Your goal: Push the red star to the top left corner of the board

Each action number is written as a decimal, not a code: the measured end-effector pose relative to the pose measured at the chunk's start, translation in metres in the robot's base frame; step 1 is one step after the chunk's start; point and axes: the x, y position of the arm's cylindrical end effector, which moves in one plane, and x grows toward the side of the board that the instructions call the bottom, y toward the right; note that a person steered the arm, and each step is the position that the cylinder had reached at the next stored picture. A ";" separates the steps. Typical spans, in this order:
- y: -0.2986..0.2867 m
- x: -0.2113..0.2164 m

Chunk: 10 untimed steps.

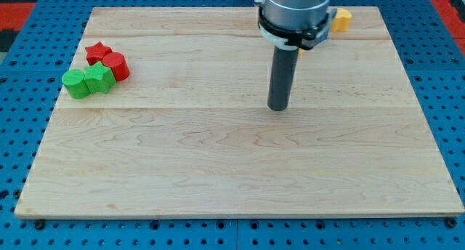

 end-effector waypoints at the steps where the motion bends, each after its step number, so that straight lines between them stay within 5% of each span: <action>1: 0.119 -0.008; 2: 0.222 -0.049; 4: 0.238 -0.238; 6: 0.111 -0.229; 7: 0.134 -0.190; 9: 0.179 -0.208; 10: 0.179 -0.162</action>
